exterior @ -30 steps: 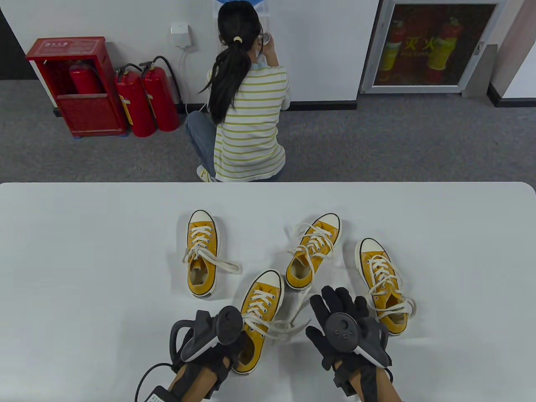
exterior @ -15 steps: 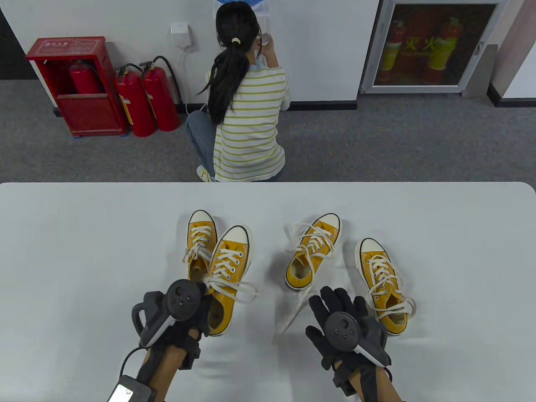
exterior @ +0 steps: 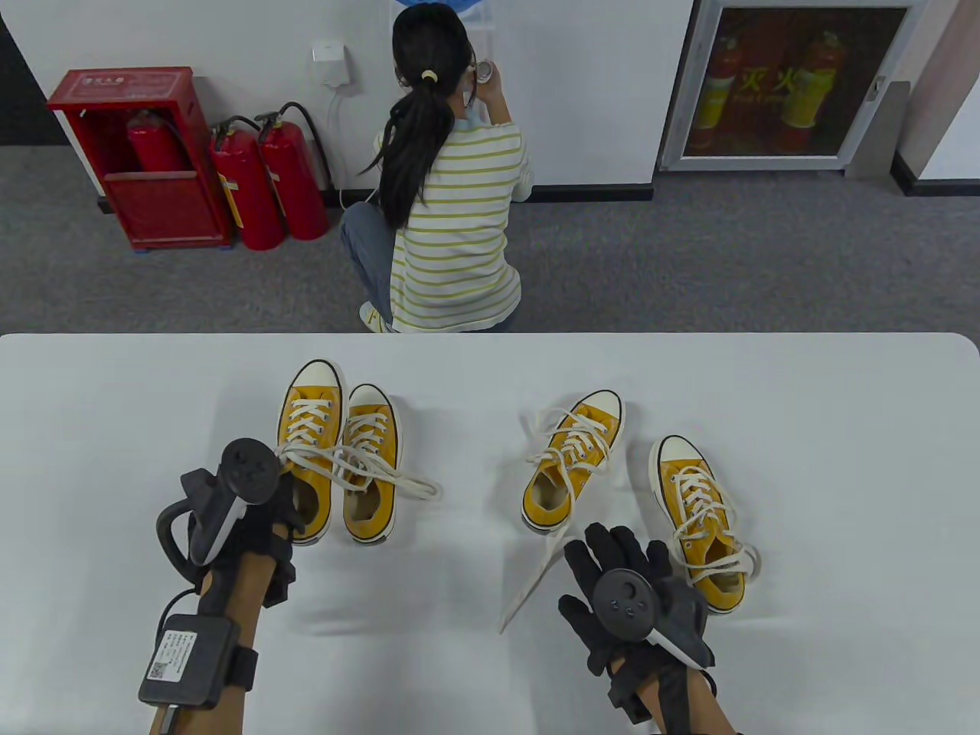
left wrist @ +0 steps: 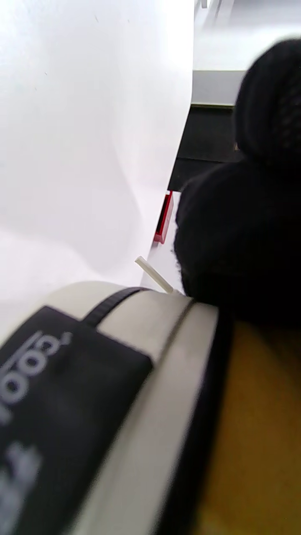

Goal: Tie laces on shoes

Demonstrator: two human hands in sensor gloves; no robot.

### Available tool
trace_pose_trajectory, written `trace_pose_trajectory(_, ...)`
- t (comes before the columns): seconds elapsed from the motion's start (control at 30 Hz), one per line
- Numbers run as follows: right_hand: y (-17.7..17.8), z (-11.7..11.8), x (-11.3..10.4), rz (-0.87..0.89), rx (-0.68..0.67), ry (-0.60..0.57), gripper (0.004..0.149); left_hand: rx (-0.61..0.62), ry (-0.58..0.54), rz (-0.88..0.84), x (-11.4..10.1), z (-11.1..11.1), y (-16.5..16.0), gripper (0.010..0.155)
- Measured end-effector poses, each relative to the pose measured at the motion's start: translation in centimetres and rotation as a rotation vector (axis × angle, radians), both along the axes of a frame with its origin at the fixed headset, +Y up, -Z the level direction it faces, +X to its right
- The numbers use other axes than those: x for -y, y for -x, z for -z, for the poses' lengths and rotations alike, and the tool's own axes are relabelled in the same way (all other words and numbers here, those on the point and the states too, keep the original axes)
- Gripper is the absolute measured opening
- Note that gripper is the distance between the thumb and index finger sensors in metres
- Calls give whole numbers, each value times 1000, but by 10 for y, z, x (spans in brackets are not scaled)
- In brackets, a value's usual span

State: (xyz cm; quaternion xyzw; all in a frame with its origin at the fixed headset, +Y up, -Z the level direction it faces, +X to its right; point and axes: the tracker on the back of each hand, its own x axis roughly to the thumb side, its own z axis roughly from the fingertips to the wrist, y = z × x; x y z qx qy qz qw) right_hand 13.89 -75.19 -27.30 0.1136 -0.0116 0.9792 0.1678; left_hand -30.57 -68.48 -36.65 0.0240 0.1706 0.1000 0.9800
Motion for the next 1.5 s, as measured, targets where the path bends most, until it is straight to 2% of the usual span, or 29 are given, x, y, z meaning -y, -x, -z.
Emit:
trace_pose_trajectory(0.4,3,1,1,-14,-9,9,73,-98,85,-6,50,26,28,51)
trace_pose_trajectory(0.6,3,1,1,-15,-9,14,73,-106,95,-44,62,29,41,52)
trace_pose_trajectory(0.73,2,1,2,-13,-6,25,73,-126,33,-107,67,25,52,53)
trace_pose_trajectory(0.9,1,2,4,0,-1,45,73,-112,43,-119,62,17,58,74)
trace_pose_trajectory(1.03,0,2,2,8,8,36,73,-17,-18,-188,42,7,48,85)
trace_pose_trajectory(1.2,-2,3,2,6,18,37,73,176,5,-246,23,-13,17,91)
trace_pose_trajectory(1.33,-2,2,2,8,18,35,73,309,34,-218,17,-32,-14,92)
trace_pose_trajectory(1.5,-2,3,3,16,13,34,73,413,72,-123,18,-59,-49,93)
